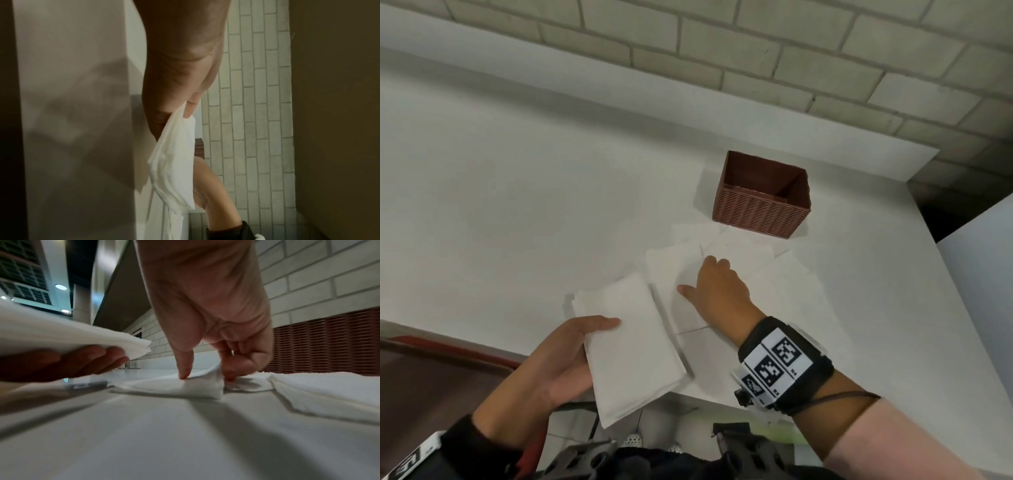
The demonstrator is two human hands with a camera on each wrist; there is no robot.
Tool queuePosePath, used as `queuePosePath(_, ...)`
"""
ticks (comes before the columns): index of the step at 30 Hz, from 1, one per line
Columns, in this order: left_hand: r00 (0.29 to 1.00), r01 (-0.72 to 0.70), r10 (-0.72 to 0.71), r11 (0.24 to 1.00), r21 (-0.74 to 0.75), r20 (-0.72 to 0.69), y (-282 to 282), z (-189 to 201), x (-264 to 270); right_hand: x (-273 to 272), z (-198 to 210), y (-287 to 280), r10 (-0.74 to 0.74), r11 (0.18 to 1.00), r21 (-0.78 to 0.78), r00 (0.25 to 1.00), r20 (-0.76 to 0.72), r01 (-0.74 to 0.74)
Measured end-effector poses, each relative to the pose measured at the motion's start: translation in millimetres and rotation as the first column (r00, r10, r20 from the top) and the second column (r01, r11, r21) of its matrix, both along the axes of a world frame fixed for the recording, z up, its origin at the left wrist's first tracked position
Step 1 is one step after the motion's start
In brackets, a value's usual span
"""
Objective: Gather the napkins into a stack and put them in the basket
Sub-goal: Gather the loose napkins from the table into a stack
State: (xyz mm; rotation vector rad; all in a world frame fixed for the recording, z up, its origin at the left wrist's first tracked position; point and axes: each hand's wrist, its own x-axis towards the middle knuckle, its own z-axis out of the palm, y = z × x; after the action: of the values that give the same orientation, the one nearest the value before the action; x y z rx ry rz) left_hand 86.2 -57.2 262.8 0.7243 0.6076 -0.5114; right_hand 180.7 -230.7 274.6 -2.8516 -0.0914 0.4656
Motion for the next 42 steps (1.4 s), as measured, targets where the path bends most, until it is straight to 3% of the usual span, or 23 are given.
queuePosePath(3, 1.0, 0.002, -0.002, 1.0, -0.023, 0.011, 1.1, 0.1, -0.6, 0.8, -0.5, 1.2, -0.037, 0.999, -0.031, 0.999, -0.024, 0.037)
queuePosePath(7, 1.0, 0.021, -0.022, 0.999, 0.027, 0.009, -0.4, -1.2, 3.2, 7.4, 1.0, -2.2, -0.112, 0.988, 0.09, 0.986, -0.121, 0.123)
queuePosePath(10, 0.999, 0.035, -0.035, 0.999, 0.032, 0.017, -3.2, -0.2, 6.2, 3.2, 1.0, -0.9, -0.044, 0.99, 0.128, 0.996, -0.073, 0.054)
queuePosePath(13, 0.998, 0.054, -0.055, 0.998, 0.042, 0.026, -3.9, 1.5, 8.3, -3.3, 8.2, -2.0, -0.009, 0.95, 0.31, 0.998, -0.066, 0.029)
queuePosePath(17, 0.996, 0.079, -0.082, 0.994, 0.075, 0.038, -3.3, 1.0, 9.3, -1.6, 37.9, -42.3, -0.156, 0.849, 0.498, 0.985, -0.077, 0.174)
queuePosePath(21, 0.996, 0.078, -0.082, 0.992, 0.101, 0.036, -4.6, 1.8, 12.7, -3.0, 59.8, -120.4, -0.343, 0.83, 0.436, 0.935, -0.091, 0.347)
queuePosePath(27, 0.985, 0.157, -0.165, 0.979, 0.13, 0.056, -18.5, 3.6, 23.3, -14.9, 41.1, -172.9, -0.459, 0.761, 0.341, 0.83, -0.317, 0.552)
queuePosePath(31, 0.979, 0.185, -0.195, 0.973, 0.135, 0.067, -28.1, 6.0, 29.5, -13.9, 23.9, -180.1, -0.451, 0.761, 0.338, 0.825, -0.339, 0.554)
queuePosePath(38, 0.98, 0.186, -0.195, 0.967, 0.175, 0.034, -33.9, 5.1, 32.3, -13.1, 18.2, -187.6, -0.444, 0.836, 0.23, 0.861, -0.248, 0.497)
queuePosePath(42, 0.981, 0.185, -0.191, 0.968, 0.169, 0.02, -34.0, 4.7, 34.1, -13.1, -0.8, -184.8, -0.429, 0.903, -0.072, 0.892, -0.141, 0.423)
